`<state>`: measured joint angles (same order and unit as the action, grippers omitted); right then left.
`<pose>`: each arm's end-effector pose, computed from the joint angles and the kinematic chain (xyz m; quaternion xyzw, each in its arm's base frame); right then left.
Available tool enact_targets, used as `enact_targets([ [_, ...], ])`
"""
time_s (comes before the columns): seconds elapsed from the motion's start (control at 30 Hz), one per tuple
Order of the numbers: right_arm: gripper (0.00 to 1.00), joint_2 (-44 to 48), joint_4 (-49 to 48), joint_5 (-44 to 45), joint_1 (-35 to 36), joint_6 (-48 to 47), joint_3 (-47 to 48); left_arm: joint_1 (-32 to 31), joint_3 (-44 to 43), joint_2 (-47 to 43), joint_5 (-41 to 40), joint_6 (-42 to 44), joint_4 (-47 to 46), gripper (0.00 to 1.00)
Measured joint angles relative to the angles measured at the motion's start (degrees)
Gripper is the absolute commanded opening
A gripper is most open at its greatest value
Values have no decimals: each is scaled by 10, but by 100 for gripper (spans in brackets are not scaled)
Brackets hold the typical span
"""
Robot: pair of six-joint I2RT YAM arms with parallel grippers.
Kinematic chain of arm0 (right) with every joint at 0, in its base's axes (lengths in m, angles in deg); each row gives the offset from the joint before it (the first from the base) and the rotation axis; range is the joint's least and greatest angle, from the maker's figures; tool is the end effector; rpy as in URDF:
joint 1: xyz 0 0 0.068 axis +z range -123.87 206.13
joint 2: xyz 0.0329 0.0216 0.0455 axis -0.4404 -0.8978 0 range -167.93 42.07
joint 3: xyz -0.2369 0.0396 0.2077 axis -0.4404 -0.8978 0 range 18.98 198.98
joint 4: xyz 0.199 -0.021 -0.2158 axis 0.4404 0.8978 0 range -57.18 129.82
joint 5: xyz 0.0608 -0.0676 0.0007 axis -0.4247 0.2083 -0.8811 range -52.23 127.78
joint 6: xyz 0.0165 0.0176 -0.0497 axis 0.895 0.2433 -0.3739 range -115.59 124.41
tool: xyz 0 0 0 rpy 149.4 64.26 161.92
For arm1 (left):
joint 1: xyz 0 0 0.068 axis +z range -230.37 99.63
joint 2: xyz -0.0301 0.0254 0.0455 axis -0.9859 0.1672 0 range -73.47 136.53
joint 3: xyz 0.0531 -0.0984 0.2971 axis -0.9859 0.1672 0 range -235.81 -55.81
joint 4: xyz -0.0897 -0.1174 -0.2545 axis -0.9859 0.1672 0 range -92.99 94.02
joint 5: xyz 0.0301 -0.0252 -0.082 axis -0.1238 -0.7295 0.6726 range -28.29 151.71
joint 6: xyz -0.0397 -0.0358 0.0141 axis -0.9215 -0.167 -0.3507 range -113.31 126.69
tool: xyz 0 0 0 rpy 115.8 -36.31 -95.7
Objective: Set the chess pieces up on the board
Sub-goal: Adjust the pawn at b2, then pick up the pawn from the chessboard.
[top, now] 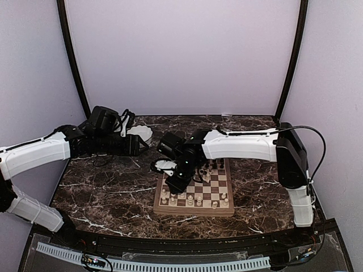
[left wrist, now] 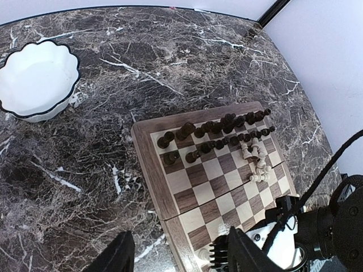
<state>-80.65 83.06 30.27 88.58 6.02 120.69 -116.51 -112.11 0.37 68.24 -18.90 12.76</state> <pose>0.2297 0.4510 0.2246 -0.5077 0.8436 0.1410 0.1036 0.2493 -0.1872 0.3228 0.1077 0.8724 -0.2862 0.3813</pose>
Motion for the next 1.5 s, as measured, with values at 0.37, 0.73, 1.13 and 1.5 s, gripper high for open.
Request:
enact_targets([
  [0.37, 27, 1, 4, 3, -8, 5, 1, 0, 0, 0, 0, -1, 0, 58],
  [0.73, 24, 154, -8, 31, -112, 8, -64, 0, -3, 6, 2, 3, -5, 57],
  [1.13, 26, 139, 10, 104, -141, 15, -134, 0, -50, 54, 16, 5, -9, 57],
  [1.5, 25, 108, 9, 100, -141, 19, -134, 0, -57, 59, 16, 5, -8, 57],
])
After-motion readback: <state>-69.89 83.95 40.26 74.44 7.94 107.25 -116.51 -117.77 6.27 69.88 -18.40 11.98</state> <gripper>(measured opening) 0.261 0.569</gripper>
